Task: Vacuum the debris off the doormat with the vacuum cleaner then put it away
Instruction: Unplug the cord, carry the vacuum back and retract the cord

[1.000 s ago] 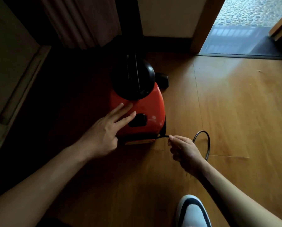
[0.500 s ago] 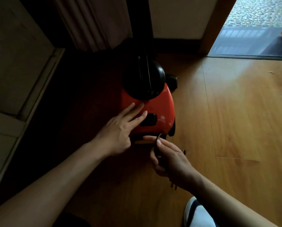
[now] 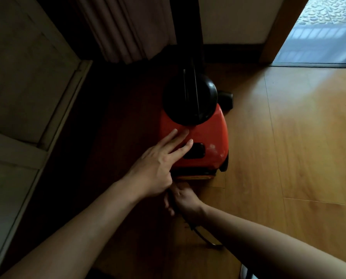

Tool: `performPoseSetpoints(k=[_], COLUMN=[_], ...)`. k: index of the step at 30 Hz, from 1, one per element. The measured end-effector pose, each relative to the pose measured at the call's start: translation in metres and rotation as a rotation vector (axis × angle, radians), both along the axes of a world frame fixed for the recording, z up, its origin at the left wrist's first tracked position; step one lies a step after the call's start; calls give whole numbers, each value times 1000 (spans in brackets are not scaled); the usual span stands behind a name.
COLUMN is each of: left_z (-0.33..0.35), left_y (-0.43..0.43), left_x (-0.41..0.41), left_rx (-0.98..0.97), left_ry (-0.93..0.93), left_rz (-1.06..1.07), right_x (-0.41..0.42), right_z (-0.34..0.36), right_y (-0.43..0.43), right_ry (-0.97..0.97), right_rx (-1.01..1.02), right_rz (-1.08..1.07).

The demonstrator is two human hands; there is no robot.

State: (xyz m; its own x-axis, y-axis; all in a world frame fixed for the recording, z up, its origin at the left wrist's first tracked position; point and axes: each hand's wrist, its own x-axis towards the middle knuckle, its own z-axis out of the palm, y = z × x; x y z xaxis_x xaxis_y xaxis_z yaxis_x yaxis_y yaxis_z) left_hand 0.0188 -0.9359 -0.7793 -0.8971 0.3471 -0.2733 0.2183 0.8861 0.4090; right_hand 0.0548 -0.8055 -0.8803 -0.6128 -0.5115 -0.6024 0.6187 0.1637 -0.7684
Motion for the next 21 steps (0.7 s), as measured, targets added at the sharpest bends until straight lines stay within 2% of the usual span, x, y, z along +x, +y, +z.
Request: performPoseSetpoints(k=[5, 13, 21], left_z=[-2, -3, -6], left_y=[-1, -1, -6], left_x=[-1, -2, -1], left_rx=[24, 36, 43], left_ry=[3, 11, 26], left_rz=[-5, 0, -19], right_x=[-8, 0, -7], right_z=[-15, -5, -28], right_y=[7, -18, 0], right_ry=[37, -86, -74], right_rx=[124, 18, 78], right_rz=[24, -45, -98])
